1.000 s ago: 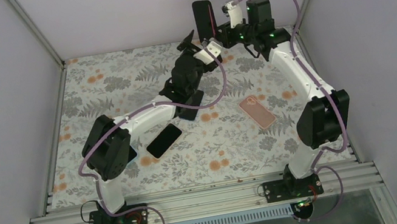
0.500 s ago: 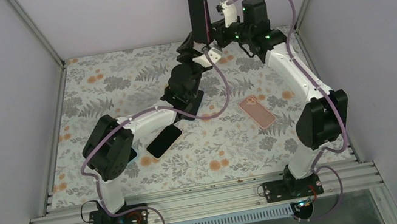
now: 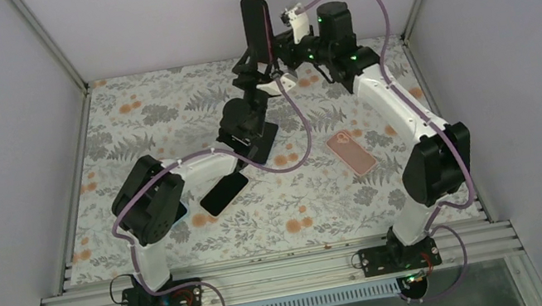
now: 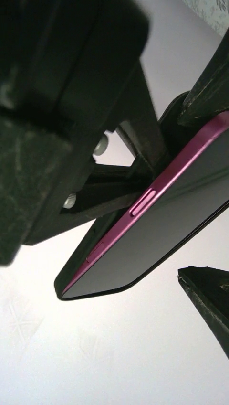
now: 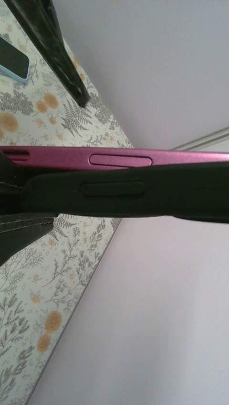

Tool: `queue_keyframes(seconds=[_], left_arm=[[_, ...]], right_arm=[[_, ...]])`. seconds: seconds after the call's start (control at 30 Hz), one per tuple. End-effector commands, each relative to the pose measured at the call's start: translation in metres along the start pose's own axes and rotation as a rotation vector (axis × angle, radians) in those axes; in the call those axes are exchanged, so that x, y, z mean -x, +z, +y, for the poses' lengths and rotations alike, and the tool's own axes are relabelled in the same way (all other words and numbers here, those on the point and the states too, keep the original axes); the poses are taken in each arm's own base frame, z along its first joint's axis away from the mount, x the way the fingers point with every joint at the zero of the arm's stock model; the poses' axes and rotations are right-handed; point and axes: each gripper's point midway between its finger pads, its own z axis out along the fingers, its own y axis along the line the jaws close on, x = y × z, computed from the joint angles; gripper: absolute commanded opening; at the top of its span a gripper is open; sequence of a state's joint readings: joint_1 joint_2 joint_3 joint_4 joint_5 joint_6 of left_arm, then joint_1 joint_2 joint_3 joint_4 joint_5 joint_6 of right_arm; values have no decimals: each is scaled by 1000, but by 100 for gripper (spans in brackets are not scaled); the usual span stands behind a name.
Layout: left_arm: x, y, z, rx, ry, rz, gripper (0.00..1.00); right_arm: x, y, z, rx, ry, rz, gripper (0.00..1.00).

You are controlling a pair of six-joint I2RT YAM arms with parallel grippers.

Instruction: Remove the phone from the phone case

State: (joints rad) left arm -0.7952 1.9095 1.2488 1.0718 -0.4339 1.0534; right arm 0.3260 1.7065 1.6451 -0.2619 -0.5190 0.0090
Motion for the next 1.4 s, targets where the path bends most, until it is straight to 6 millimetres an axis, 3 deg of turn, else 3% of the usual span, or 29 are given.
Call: queue_keyframes(seconds=[0.0, 0.23, 0.4, 0.67, 0.9, 1.07, 1.23, 1.37], left_arm=[[19, 11, 107, 338, -64, -85, 69], [11, 15, 113, 390, 14, -98, 47], [11, 15, 109, 396, 53, -122, 44], [12, 13, 118, 433, 54, -129, 18], [14, 6, 129, 455, 63, -141, 16], [12, 6, 143, 481, 65, -128, 6], [12, 4, 165, 506, 43, -110, 2], [16, 0, 165, 396, -33, -105, 2]], right_arm=[[-51, 10, 32, 73, 3, 138, 3], [-63, 18, 51, 121, -2, 161, 3], [-67, 19, 58, 140, -4, 168, 3], [-73, 20, 47, 96, 0, 178, 3], [-77, 20, 40, 87, 14, 183, 3], [-80, 20, 36, 69, 11, 190, 3], [-82, 16, 11, -11, -9, 197, 3], [-99, 13, -41, -165, -65, 265, 3]])
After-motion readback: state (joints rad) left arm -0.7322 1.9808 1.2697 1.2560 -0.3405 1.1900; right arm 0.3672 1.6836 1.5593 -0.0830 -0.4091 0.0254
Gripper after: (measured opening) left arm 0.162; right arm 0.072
